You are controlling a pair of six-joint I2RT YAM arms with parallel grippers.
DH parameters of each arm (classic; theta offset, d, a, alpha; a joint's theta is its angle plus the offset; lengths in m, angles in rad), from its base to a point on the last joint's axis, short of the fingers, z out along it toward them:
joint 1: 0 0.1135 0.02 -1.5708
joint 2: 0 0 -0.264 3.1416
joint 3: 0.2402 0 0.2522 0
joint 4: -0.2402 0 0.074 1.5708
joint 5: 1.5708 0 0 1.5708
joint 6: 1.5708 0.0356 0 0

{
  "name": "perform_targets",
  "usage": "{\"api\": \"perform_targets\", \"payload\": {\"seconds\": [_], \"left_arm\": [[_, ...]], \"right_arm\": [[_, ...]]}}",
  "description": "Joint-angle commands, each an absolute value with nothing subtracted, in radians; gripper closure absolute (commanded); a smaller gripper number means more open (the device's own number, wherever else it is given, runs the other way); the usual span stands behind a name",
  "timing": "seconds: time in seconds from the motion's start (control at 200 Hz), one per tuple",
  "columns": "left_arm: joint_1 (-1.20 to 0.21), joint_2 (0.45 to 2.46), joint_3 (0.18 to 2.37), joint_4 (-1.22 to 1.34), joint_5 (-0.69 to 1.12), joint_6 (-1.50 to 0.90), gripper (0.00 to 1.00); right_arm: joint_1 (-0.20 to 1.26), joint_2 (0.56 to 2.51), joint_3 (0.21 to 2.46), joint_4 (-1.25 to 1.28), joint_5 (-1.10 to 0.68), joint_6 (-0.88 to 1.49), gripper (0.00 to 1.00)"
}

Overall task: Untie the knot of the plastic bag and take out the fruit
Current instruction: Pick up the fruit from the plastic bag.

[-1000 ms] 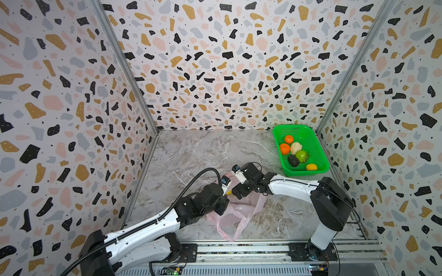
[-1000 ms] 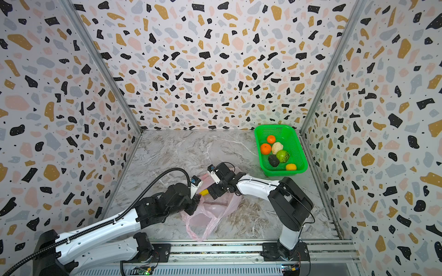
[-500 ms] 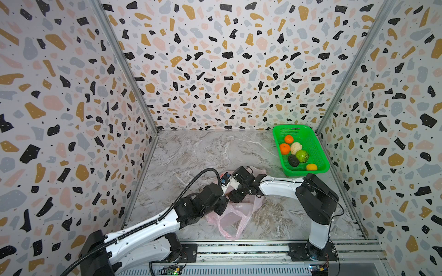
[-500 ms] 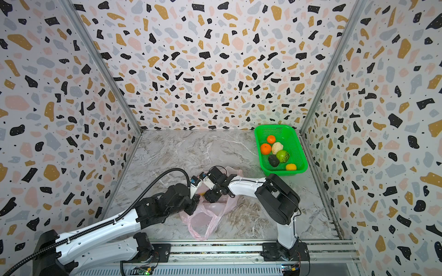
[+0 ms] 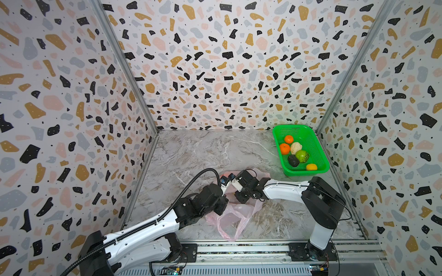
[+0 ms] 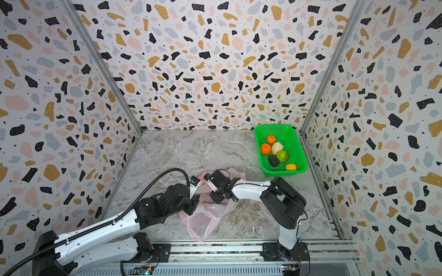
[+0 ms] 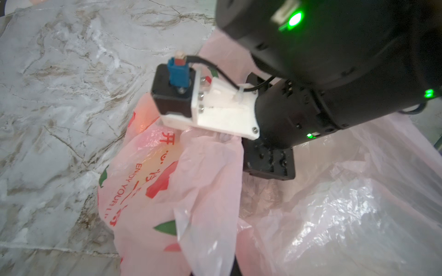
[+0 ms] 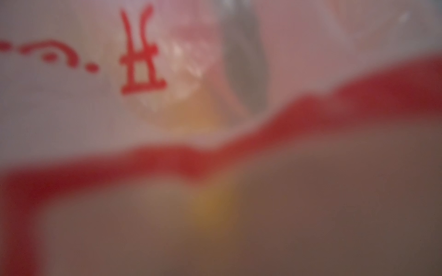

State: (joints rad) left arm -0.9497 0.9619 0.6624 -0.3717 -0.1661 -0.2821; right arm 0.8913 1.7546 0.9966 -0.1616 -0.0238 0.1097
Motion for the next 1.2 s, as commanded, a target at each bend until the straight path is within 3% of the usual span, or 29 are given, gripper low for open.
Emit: {"api": "perform_targets", "payload": {"seconds": [0.0, 0.275, 0.636, 1.196], "left_arm": [[-0.951, 0.977, 0.659, -0.336, -0.163, -0.264, 1.0], [-0.95, 1.024, 0.682, -0.305, -0.177, -0.24, 1.0], [-0.946, 0.958, 0.706, -0.282, -0.316, -0.272, 1.0], [-0.943, 0.968, 0.709, -0.283, -0.353, -0.267, 1.0]], "right_arm": [[0.868, 1.625, 0.956, -0.198, 0.0, 0.172, 0.81], [0.865, 1.42, 0.893, -0.279, -0.059, 0.224, 0.82], [0.873, 1.29, 0.868, -0.47, -0.066, 0.182, 0.82], [0.907, 1.105, 0.896, -0.544, -0.027, 0.188, 0.82]]}}
